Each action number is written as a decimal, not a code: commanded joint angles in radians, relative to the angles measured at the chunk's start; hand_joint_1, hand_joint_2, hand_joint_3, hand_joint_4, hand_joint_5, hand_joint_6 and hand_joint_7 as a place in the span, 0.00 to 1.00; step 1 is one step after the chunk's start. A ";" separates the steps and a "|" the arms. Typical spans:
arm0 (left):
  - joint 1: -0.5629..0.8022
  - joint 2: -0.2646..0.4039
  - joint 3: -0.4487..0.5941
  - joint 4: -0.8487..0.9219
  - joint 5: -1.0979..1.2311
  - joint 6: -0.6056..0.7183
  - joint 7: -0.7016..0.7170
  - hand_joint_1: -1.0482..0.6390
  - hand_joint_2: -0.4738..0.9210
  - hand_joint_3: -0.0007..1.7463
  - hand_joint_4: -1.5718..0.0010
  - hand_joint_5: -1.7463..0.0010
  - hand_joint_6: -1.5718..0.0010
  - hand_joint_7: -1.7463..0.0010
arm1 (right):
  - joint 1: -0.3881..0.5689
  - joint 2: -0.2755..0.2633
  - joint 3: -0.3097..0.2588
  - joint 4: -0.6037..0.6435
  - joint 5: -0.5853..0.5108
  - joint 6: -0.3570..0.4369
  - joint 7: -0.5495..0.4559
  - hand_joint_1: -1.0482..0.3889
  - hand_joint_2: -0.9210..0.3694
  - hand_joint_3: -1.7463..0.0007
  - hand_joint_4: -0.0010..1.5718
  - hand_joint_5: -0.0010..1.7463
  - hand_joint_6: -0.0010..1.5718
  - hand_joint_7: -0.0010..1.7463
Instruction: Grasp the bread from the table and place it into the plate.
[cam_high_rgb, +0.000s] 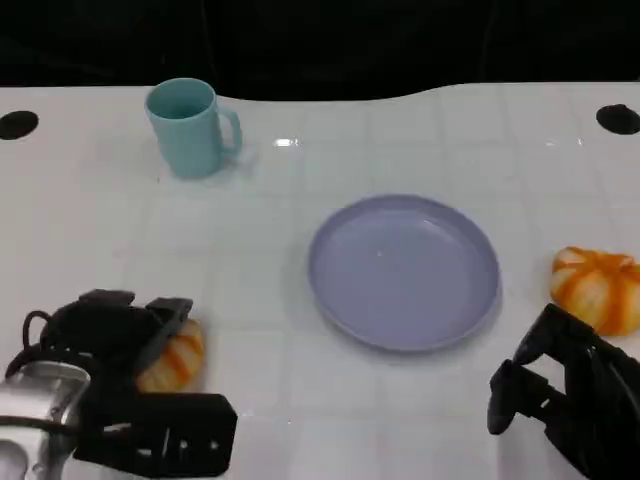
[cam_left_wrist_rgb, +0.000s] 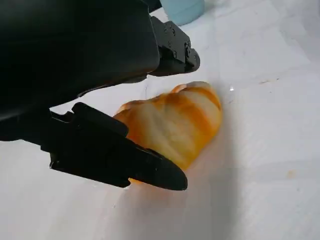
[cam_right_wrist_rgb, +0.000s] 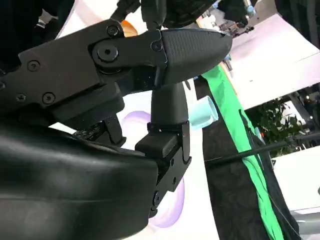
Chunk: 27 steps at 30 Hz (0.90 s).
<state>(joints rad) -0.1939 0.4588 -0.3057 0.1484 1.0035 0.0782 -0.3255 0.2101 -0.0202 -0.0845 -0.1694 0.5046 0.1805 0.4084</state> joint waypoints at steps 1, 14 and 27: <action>-0.058 0.005 -0.031 0.122 -0.019 -0.002 0.059 0.28 0.99 0.00 0.95 0.97 0.91 0.99 | 0.004 -0.009 -0.011 -0.006 0.011 0.004 -0.001 0.30 0.00 0.80 0.48 1.00 0.39 0.92; -0.098 -0.012 -0.012 0.282 -0.222 -0.141 0.268 0.46 1.00 0.16 0.55 0.21 0.39 0.89 | -0.003 -0.014 -0.012 -0.007 0.011 0.005 0.005 0.30 0.00 0.78 0.48 1.00 0.39 0.92; -0.112 -0.038 -0.014 0.378 -0.253 -0.239 0.522 0.46 1.00 0.16 0.47 0.00 0.58 0.16 | -0.005 -0.019 -0.016 0.002 0.012 0.005 0.001 0.31 0.00 0.78 0.48 1.00 0.39 0.92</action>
<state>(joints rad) -0.3038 0.4235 -0.3211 0.4938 0.7658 -0.1363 0.1420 0.2056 -0.0311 -0.0847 -0.1698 0.5081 0.1881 0.4109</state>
